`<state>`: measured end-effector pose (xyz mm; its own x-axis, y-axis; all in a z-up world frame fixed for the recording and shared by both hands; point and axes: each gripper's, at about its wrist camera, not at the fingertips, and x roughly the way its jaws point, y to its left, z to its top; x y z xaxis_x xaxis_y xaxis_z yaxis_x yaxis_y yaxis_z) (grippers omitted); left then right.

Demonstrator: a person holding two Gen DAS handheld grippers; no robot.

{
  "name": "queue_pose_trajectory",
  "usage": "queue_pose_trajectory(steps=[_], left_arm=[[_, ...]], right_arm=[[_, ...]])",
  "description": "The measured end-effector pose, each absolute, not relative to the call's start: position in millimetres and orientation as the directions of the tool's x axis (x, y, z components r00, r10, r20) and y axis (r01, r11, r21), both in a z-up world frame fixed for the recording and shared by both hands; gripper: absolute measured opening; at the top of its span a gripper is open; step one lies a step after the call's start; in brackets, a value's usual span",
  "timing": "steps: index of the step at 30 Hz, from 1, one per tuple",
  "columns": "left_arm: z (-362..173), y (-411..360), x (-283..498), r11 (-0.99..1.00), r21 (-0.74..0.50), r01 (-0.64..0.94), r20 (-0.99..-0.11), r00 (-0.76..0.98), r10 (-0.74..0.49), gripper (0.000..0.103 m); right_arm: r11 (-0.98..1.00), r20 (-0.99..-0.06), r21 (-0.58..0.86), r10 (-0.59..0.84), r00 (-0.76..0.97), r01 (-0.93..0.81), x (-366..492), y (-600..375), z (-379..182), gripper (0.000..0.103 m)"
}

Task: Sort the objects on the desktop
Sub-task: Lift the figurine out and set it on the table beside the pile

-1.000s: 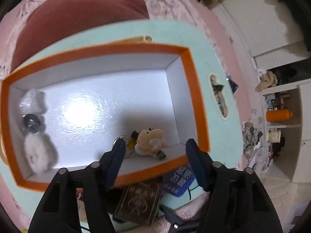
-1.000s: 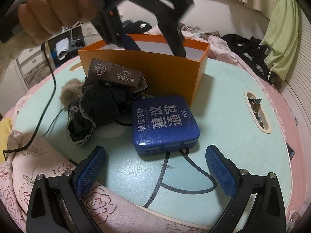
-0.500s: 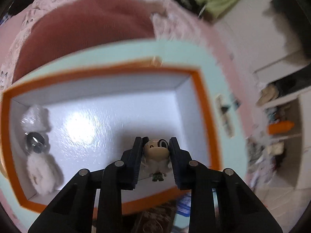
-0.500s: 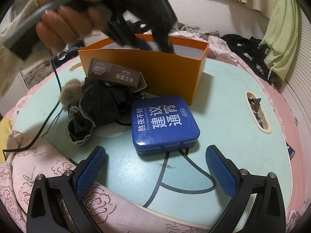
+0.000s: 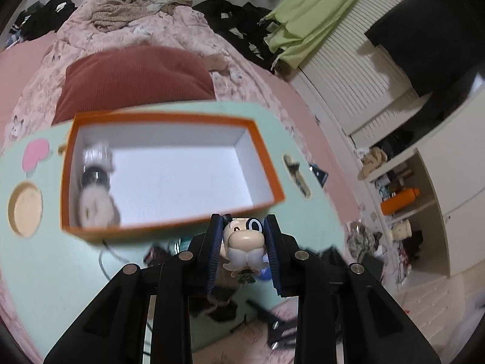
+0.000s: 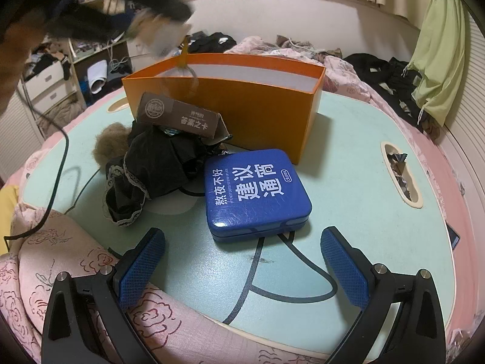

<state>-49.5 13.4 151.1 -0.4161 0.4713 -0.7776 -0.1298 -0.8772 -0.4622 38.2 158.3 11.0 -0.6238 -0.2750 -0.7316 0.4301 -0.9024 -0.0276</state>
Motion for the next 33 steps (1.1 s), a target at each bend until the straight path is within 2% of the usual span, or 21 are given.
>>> queue_pose_trajectory(steps=[4, 6, 8, 10, 14, 22, 23, 24, 25, 27, 33], left_arm=[[129.1, 14.9, -42.7, -0.889, -0.445, -0.103, -0.756, -0.489, 0.435, 0.030], [129.0, 6.4, -33.5, -0.881, -0.464, -0.092, -0.712, -0.554, 0.432, 0.038], [134.3, -1.8, -18.6, -0.872, -0.479, -0.098, -0.658, -0.618, 0.430, 0.062], [139.9, -7.8, 3.6, -0.895, -0.440, -0.075, -0.633, -0.681, 0.368, 0.071], [131.9, -8.2, 43.4, -0.960, -0.281, -0.009, -0.669, -0.715, 0.203, 0.071], [60.9, 22.6, 73.8, -0.997, -0.067, -0.028, -0.797, -0.600, 0.070, 0.072], [47.2, 28.9, 70.5, -0.999, -0.030, -0.023, -0.820, -0.572, 0.037, 0.085], [41.4, 31.1, 70.0, -1.000, 0.002, -0.013, -0.788, -0.615, 0.006, 0.092], [34.9, 34.2, 65.3, -1.000, 0.013, 0.000, -0.775, -0.632, -0.010, 0.098], [21.6, 30.1, 52.1, -0.999, -0.032, 0.009, -0.793, -0.609, 0.020, 0.103], [-11.2, 25.0, 34.5, -0.999, -0.033, 0.030, -0.782, -0.623, 0.007, 0.103]], right_arm=[[-0.902, -0.731, -0.027, -0.276, -0.624, 0.430, 37.6, 158.5, 10.7, 0.103], [-0.902, -0.731, -0.027, -0.276, -0.624, 0.430, 38.1, 158.6, 10.9, 0.103], [-0.902, -0.731, -0.027, -0.276, -0.624, 0.431, 38.4, 159.0, 10.9, 0.103], [-0.902, -0.731, -0.027, -0.276, -0.624, 0.430, 37.6, 158.6, 10.7, 0.103], [-0.902, -0.731, -0.027, -0.276, -0.624, 0.431, 38.0, 159.5, 10.7, 0.103], [-0.902, -0.731, -0.027, -0.277, -0.624, 0.431, 38.0, 160.1, 10.7, 0.103], [-0.902, -0.731, -0.029, -0.274, -0.625, 0.431, 37.1, 159.4, 10.1, 0.103], [-0.902, -0.732, -0.030, -0.274, -0.624, 0.430, 37.0, 159.9, 10.4, 0.103], [-0.902, -0.733, -0.028, -0.275, -0.622, 0.431, 37.2, 160.6, 10.5, 0.103], [-0.902, -0.733, -0.029, -0.274, -0.623, 0.431, 36.8, 160.2, 10.7, 0.103], [-0.902, -0.733, -0.028, -0.275, -0.622, 0.432, 36.3, 160.7, 10.2, 0.103]])
